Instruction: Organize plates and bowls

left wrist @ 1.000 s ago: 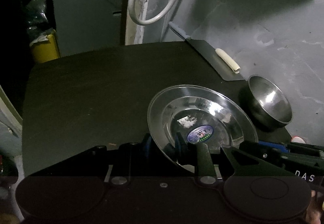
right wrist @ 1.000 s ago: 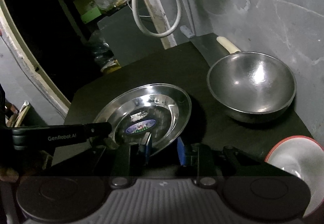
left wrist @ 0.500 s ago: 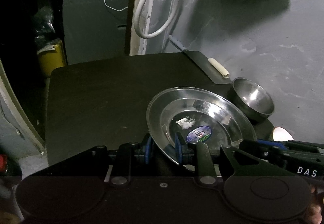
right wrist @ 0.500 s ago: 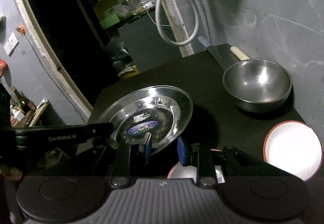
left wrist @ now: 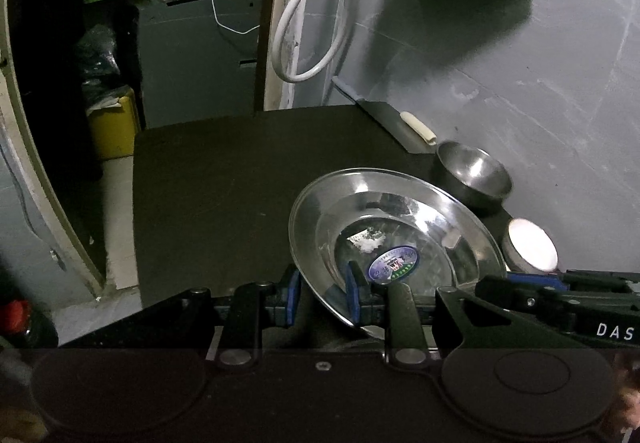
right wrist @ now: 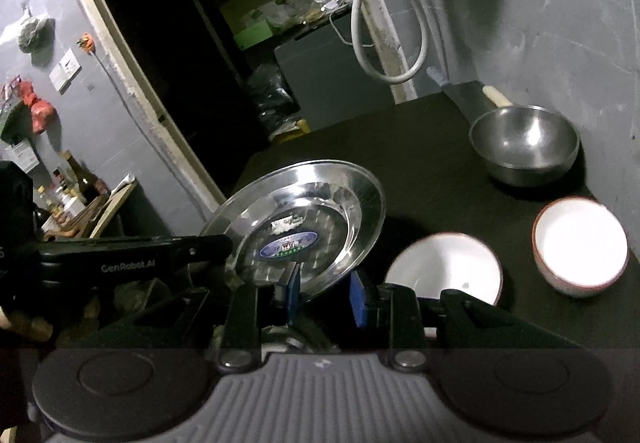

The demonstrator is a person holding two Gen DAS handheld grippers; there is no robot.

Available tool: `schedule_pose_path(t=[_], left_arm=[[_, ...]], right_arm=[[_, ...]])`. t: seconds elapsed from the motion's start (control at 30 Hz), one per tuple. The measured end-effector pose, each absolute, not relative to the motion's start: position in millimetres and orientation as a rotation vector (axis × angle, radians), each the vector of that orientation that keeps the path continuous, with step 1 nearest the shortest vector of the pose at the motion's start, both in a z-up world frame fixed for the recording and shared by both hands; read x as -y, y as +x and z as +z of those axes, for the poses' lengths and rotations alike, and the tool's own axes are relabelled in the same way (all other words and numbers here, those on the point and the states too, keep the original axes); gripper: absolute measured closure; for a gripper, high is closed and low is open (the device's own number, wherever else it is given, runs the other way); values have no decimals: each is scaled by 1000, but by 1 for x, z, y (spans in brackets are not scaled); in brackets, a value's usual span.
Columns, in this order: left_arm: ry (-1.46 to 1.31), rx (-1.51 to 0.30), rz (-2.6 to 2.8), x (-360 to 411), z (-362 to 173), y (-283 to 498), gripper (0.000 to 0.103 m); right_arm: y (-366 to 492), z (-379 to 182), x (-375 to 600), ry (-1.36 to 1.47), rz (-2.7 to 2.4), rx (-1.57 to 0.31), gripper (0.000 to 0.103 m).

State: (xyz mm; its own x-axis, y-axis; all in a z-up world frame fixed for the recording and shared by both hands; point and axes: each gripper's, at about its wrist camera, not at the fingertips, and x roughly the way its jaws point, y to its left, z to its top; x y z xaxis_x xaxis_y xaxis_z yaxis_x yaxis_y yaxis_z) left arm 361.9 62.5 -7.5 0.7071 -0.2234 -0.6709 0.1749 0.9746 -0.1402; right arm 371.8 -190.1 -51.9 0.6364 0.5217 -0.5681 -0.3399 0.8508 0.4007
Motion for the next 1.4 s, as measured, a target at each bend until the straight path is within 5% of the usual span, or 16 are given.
schedule_pose_path(t=[1.4], left_arm=[[-51, -963, -168, -67, -38, 274, 74]], right_arm=[[308, -62, 180, 229, 618, -963, 73]])
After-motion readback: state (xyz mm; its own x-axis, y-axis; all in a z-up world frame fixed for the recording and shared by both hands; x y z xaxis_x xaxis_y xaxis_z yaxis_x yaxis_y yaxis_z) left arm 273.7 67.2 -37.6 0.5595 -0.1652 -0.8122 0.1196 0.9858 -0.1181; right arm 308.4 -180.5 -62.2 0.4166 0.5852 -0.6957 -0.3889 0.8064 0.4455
